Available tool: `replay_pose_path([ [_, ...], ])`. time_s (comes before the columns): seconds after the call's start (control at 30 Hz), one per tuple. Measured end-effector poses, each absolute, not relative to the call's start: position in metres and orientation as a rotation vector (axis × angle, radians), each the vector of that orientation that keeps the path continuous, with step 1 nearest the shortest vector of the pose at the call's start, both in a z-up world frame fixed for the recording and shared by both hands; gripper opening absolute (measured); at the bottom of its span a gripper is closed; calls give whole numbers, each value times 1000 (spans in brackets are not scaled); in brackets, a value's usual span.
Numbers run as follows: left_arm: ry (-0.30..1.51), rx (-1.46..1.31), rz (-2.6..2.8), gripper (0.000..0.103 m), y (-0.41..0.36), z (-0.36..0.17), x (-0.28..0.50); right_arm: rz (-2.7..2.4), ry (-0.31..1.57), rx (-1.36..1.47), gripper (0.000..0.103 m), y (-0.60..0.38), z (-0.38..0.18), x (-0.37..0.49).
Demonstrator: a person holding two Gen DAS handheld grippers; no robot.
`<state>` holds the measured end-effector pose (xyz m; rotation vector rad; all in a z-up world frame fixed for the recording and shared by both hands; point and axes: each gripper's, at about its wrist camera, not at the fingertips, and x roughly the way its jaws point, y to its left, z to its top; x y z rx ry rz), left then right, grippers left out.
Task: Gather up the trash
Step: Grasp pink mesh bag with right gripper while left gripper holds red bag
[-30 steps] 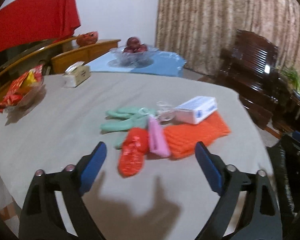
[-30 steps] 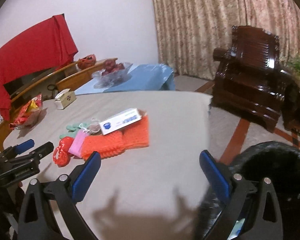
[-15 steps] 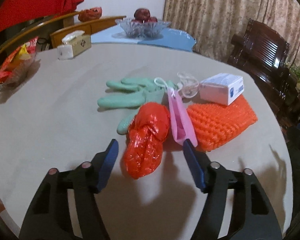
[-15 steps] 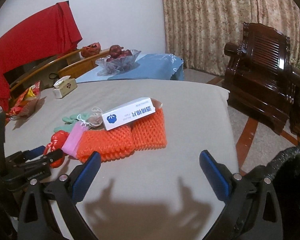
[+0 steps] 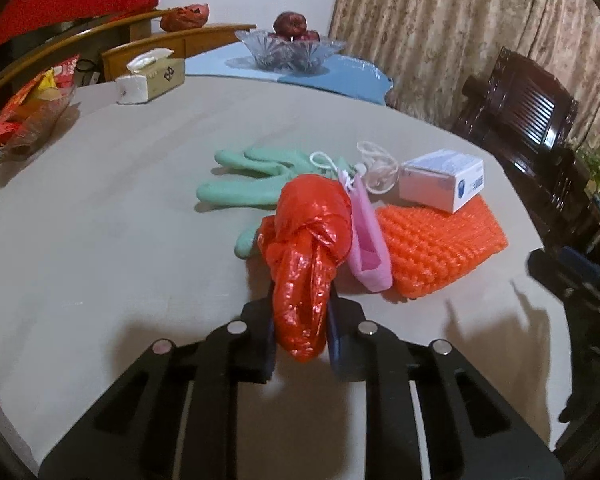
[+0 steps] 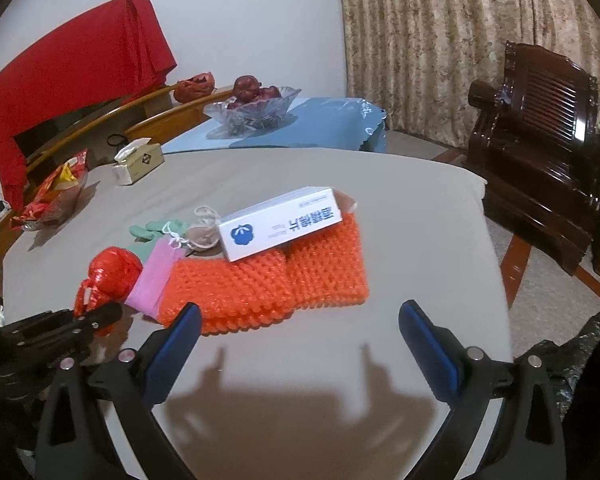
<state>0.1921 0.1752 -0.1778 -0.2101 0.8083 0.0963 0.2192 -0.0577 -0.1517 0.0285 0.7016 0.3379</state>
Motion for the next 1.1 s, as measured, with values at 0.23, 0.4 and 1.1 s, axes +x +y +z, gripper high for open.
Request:
replay_pose_path([
  [0.23, 774, -216, 137, 19, 190, -166, 181, 384, 707, 19, 97, -34, -151, 220],
  [0.4, 773, -221, 175, 19, 210, -166, 179, 445, 694, 4, 97, -2, -146, 221],
  [1.1, 739, -258, 230, 19, 253, -164, 170, 507, 777, -168, 43, 85, -173, 233],
])
